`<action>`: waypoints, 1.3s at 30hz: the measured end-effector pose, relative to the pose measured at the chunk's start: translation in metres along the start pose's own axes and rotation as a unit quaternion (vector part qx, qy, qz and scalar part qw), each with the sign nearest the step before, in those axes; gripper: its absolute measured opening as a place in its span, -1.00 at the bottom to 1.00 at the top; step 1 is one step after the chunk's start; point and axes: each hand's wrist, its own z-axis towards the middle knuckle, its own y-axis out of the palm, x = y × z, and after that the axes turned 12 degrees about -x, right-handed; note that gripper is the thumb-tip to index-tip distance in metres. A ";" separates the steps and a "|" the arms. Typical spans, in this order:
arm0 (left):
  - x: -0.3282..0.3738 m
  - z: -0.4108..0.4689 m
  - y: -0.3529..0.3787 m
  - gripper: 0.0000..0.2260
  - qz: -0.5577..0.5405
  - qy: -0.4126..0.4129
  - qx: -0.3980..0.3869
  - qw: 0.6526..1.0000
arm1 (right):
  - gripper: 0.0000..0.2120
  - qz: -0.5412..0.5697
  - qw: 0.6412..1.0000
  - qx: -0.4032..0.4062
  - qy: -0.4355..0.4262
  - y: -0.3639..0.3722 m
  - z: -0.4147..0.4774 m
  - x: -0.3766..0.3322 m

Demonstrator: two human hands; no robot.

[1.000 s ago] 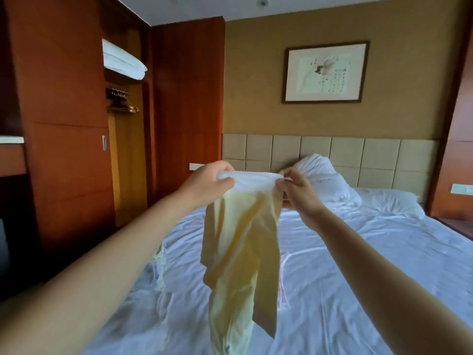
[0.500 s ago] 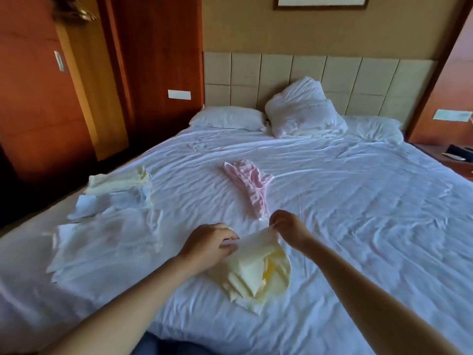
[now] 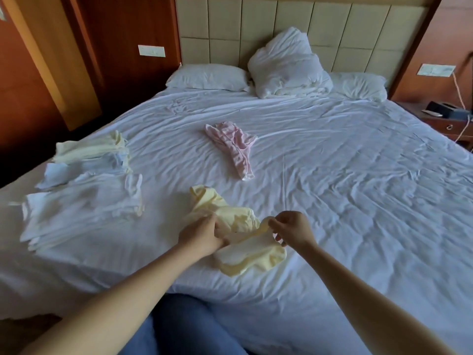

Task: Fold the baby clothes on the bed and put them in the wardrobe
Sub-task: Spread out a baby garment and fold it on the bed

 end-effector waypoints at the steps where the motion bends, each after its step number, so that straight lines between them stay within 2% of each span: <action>1: 0.001 0.001 0.000 -0.71 0.018 -0.010 -0.014 1.000 | -0.89 -0.008 1.000 0.001 0.008 0.000 0.000 0.002; 2: 0.002 0.000 0.000 -0.70 0.025 -0.016 -0.029 0.999 | -0.90 -0.002 1.000 -0.002 0.020 -0.001 -0.001 0.002; 4: 0.001 0.001 0.003 -0.68 -0.004 -0.021 -0.080 0.997 | -0.79 0.045 0.997 -0.030 0.059 -0.002 -0.002 0.004; 6: 0.000 0.001 0.004 -0.68 -0.094 -0.029 -0.124 0.987 | -0.76 0.079 0.990 -0.072 0.092 -0.005 -0.005 0.002; 9: 0.004 0.003 -0.005 -0.76 -0.266 -0.035 -0.090 0.959 | -0.86 0.120 0.985 -0.083 0.096 -0.012 -0.004 -0.004; 10: 0.008 0.003 -0.012 -0.81 -0.347 -0.029 -0.060 0.935 | -0.86 0.150 0.982 -0.073 0.091 -0.015 -0.002 -0.008; 12: 0.015 0.003 -0.030 -0.88 -0.500 -0.020 -0.017 0.866 | -0.83 0.230 0.969 -0.053 0.077 -0.021 0.004 -0.015; 14: 0.020 0.005 -0.049 -0.89 -0.608 -0.016 0.000 0.794 | -0.86 0.322 0.943 -0.049 0.063 -0.026 0.008 -0.028; 20: 0.032 0.006 -0.084 -0.80 -0.800 0.000 -0.006 0.600 | -0.91 0.544 0.835 -0.067 0.050 -0.025 0.022 -0.061; 25: 0.030 0.011 -0.085 -0.78 -0.857 0.000 0.036 0.513 | -0.83 0.633 0.769 -0.077 0.048 -0.015 0.029 -0.075; 27: 0.026 0.012 -0.085 -0.77 -0.876 0.009 0.049 0.479 | -0.80 0.649 0.755 -0.085 0.043 -0.015 0.030 -0.077; 30: 0.021 0.014 -0.086 -0.76 -0.882 0.019 0.067 0.467 | -0.80 0.662 0.743 -0.086 0.051 -0.016 0.035 -0.076; 34: 0.024 0.018 -0.084 -0.83 -0.892 0.027 0.092 0.442 | -0.80 0.643 0.758 -0.085 0.066 -0.012 0.045 -0.077; 36: 0.021 0.023 -0.083 -0.84 -0.893 0.031 0.100 0.439 | -0.80 0.633 0.766 -0.086 0.072 -0.011 0.050 -0.075; 39: 0.013 0.031 -0.082 -0.74 -0.886 0.060 0.103 0.448 | -0.83 0.627 0.772 -0.073 0.076 -0.012 0.056 -0.072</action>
